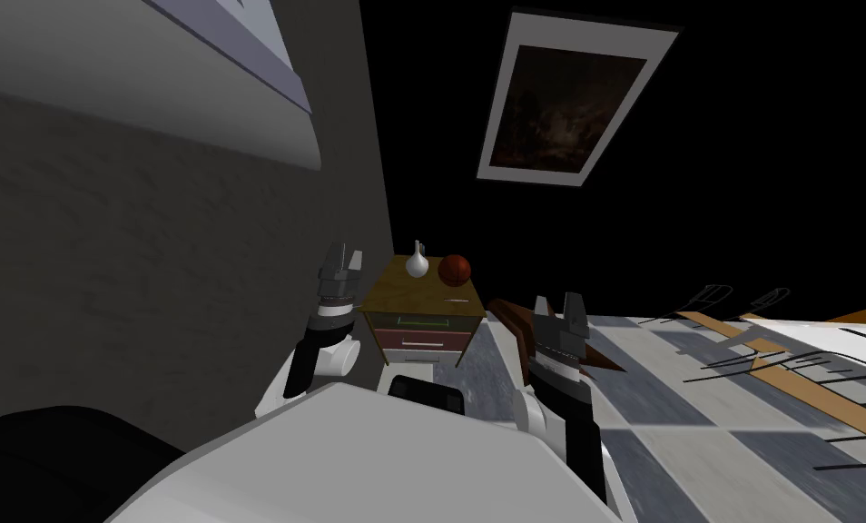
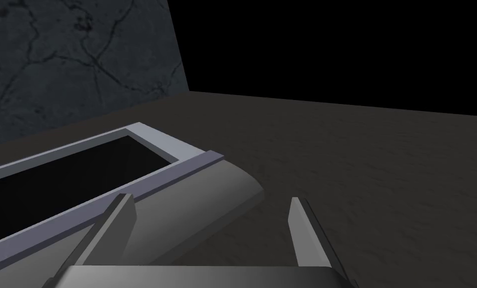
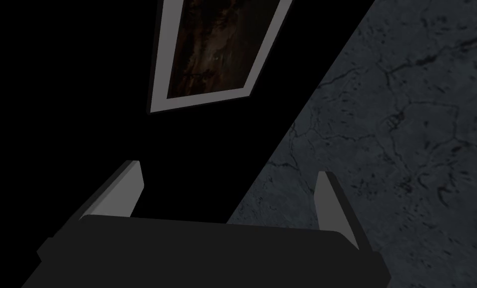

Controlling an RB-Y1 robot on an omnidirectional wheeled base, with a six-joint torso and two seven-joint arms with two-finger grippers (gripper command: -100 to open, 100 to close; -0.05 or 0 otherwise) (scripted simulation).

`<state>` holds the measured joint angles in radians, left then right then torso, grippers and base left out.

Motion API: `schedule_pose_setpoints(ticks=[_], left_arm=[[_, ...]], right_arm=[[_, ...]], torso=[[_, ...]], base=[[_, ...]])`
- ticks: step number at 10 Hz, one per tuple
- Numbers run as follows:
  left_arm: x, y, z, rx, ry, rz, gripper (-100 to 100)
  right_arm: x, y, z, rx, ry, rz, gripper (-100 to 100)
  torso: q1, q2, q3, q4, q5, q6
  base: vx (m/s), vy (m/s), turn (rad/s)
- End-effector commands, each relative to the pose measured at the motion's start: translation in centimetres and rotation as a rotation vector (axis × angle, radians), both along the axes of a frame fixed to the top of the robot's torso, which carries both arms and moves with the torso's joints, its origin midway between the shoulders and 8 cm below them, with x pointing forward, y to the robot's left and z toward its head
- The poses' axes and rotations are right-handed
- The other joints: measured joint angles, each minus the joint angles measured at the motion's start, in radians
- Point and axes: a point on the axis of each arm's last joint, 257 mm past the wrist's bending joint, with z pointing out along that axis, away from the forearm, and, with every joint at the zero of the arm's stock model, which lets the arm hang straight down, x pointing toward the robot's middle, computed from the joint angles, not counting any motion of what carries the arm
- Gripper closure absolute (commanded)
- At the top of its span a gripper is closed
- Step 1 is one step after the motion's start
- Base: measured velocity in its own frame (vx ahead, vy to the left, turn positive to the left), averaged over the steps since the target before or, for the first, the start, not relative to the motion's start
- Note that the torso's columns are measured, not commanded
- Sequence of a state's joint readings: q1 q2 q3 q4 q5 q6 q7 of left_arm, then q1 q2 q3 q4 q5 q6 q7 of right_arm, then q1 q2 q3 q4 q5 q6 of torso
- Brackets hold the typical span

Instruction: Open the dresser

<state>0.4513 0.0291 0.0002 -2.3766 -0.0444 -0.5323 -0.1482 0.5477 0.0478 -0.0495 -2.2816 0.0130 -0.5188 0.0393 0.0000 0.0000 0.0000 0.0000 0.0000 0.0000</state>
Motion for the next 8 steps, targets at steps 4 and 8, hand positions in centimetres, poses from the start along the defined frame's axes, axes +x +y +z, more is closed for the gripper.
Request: schedule_pose_setpoints(ticks=[4, 8], left_arm=[[-0.01, 0.00, 0.01, 0.000, 0.000, 0.000, 0], [-0.01, 0.00, 0.01, 0.000, 0.000, 0.000, 0]], right_arm=[[0.00, 0.00, 0.01, 0.000, 0.000, 0.000, 0], [-0.01, 0.00, 0.02, 0.000, 0.000, 0.000, 0]], torso=[[0.000, 0.248, -0.497, 0.248, 0.000, 0.000], [0.000, 0.544, -1.087, 0.544, 0.000, 0.000]], base=[[0.000, 0.000, 0.000], [0.000, 0.000, 0.000]])
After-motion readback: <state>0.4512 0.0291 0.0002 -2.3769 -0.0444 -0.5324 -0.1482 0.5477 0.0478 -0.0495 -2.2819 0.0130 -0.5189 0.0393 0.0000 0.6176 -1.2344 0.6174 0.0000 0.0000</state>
